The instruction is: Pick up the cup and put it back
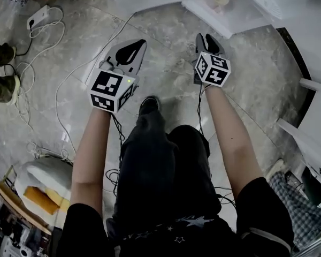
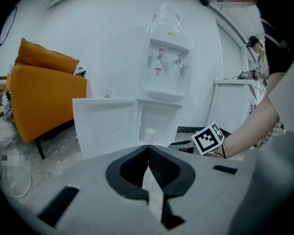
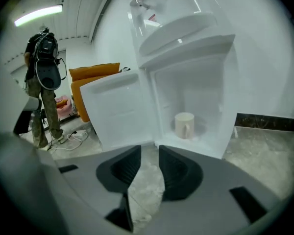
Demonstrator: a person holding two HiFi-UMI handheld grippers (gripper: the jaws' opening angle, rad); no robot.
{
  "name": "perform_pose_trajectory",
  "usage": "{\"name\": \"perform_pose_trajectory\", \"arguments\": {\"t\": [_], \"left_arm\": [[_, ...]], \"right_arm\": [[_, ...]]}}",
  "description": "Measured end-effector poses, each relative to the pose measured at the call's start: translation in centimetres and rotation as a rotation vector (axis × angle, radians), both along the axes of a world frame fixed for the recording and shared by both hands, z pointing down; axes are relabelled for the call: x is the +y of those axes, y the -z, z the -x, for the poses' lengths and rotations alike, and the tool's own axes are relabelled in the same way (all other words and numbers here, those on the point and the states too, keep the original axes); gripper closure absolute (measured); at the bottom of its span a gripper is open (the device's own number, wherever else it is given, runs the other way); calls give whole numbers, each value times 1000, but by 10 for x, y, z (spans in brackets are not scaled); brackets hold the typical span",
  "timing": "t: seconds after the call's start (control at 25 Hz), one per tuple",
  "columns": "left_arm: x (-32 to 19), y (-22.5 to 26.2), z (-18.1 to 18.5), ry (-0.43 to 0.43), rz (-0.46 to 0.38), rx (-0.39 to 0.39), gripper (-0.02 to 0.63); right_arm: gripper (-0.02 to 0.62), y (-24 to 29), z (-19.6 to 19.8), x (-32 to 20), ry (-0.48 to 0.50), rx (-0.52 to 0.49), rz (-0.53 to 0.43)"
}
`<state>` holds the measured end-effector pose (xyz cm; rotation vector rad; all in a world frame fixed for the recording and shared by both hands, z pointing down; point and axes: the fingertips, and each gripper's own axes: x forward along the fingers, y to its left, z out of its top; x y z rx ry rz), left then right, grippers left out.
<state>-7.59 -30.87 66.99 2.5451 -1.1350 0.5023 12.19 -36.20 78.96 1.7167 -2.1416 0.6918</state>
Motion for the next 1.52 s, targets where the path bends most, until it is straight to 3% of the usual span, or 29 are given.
{"name": "perform_pose_trajectory", "arguments": {"t": [0.12, 0.24, 0.4, 0.56, 0.72, 0.88, 1.12, 1.24, 1.52], "left_arm": [[31, 39, 7, 32, 31, -15, 595], [64, 93, 3, 46, 51, -17, 595], [118, 181, -9, 39, 51, -1, 595], [186, 266, -10, 92, 47, 7, 595], [254, 319, 4, 180, 78, 50, 595], [307, 357, 25, 219, 97, 53, 595], [358, 399, 55, 340, 54, 132, 595], [394, 427, 57, 303, 32, 159, 595], [506, 477, 68, 210, 12, 139, 595]], "right_arm": [[491, 49, 6, 38, 51, 35, 2], [560, 118, 5, 78, 111, 90, -29], [588, 226, -2, 124, 119, 90, -65], [589, 342, -6, 167, 150, 89, -125], [589, 420, -15, 206, 183, 78, -157], [589, 461, -24, 247, 185, 140, -164], [589, 497, -12, 311, 161, 208, -190], [589, 520, 5, 351, 156, 200, -205], [589, 587, 45, 460, 142, 118, -242]]}}
